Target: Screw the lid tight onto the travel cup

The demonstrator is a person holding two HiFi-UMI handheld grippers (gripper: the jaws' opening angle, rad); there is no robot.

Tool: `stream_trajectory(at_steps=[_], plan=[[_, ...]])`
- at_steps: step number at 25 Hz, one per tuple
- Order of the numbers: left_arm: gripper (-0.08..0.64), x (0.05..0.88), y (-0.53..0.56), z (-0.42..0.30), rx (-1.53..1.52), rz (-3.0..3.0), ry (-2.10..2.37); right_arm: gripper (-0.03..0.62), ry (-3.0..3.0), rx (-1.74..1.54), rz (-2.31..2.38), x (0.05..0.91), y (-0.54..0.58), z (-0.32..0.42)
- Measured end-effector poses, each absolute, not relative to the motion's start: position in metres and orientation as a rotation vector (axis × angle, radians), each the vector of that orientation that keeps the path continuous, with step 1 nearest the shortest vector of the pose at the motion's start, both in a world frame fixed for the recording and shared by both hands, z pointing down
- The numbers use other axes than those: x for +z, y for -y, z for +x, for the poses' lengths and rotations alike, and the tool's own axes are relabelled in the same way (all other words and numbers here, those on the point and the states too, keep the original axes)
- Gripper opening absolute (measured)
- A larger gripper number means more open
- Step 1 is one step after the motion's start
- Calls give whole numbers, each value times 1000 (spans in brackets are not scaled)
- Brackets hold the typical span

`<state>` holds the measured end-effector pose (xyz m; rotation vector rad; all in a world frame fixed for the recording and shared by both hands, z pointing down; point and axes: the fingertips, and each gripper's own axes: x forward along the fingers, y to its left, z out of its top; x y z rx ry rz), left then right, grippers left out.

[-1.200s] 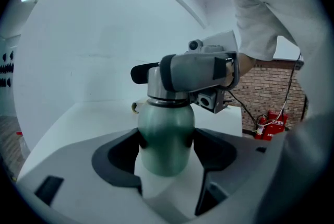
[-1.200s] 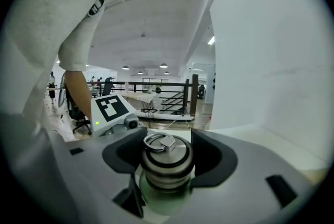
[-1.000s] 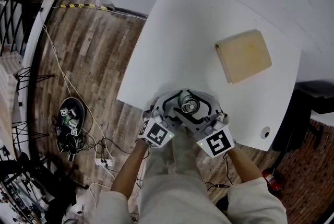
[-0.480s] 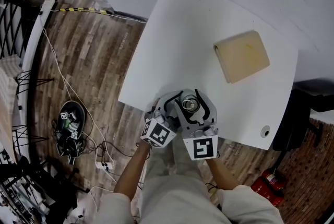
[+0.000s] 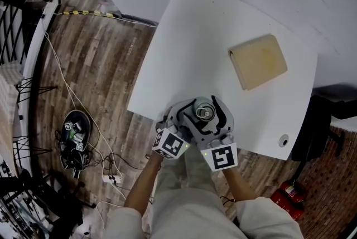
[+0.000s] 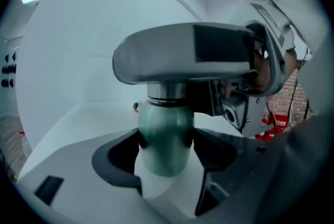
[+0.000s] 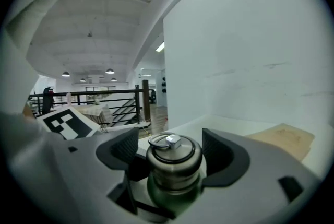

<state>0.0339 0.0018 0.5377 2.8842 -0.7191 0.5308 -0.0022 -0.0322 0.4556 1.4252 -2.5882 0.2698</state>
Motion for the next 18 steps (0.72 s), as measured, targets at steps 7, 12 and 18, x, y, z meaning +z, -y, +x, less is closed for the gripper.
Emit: stream_trajectory(at_steps=[7, 12, 18], plan=[[327, 536, -3, 34, 528, 2885, 713, 371, 2756, 225, 956, 455, 15, -4], [325, 536, -2, 35, 529, 2884, 712, 360, 2763, 76, 582, 456, 7, -4], [325, 537, -2, 35, 532, 2886, 713, 310, 2762, 11, 309, 456, 5, -9]])
